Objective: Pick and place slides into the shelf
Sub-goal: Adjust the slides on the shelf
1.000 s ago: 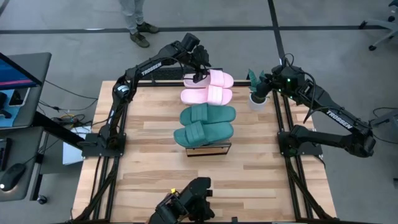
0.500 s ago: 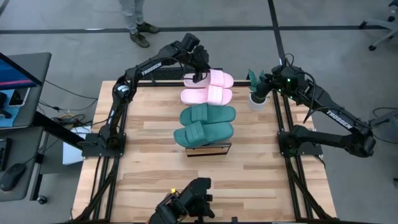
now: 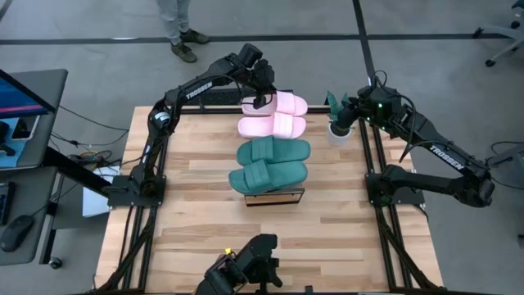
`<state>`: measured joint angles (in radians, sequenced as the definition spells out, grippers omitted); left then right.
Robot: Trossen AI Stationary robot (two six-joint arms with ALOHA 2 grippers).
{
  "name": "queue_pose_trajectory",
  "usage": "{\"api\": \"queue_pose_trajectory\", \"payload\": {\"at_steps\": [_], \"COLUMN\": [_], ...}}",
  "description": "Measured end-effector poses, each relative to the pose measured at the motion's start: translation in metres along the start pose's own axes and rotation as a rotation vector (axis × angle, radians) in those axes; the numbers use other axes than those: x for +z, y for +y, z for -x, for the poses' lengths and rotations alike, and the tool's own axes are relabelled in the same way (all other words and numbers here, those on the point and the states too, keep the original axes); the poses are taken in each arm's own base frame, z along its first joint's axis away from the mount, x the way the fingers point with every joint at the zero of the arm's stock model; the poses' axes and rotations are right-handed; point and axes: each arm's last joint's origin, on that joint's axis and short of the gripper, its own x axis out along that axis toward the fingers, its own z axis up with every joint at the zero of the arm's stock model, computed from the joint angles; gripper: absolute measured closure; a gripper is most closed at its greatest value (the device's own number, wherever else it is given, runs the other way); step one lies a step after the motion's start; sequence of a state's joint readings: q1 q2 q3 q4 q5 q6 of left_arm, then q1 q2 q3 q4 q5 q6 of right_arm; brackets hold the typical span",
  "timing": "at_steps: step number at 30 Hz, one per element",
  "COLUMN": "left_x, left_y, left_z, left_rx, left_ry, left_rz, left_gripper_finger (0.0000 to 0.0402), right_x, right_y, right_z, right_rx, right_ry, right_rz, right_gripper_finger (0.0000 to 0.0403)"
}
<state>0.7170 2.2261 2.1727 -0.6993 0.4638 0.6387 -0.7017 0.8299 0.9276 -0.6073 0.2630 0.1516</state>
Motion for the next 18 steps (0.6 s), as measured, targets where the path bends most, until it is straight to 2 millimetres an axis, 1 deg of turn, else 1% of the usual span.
{"api": "queue_pose_trajectory", "payload": {"at_steps": [18], "left_x": [-0.0015], "left_y": [-0.0006], "left_z": [0.001], "left_rx": [0.003], "left_ry": [0.025], "left_rz": [-0.034], "left_gripper_finger": [0.0401], "right_x": [0.0], "right_y": [0.0], "right_z": [0.0], "right_rx": [0.0], "right_ry": [0.0], "right_rz": [-0.007], "right_gripper_finger": [0.0274]}}
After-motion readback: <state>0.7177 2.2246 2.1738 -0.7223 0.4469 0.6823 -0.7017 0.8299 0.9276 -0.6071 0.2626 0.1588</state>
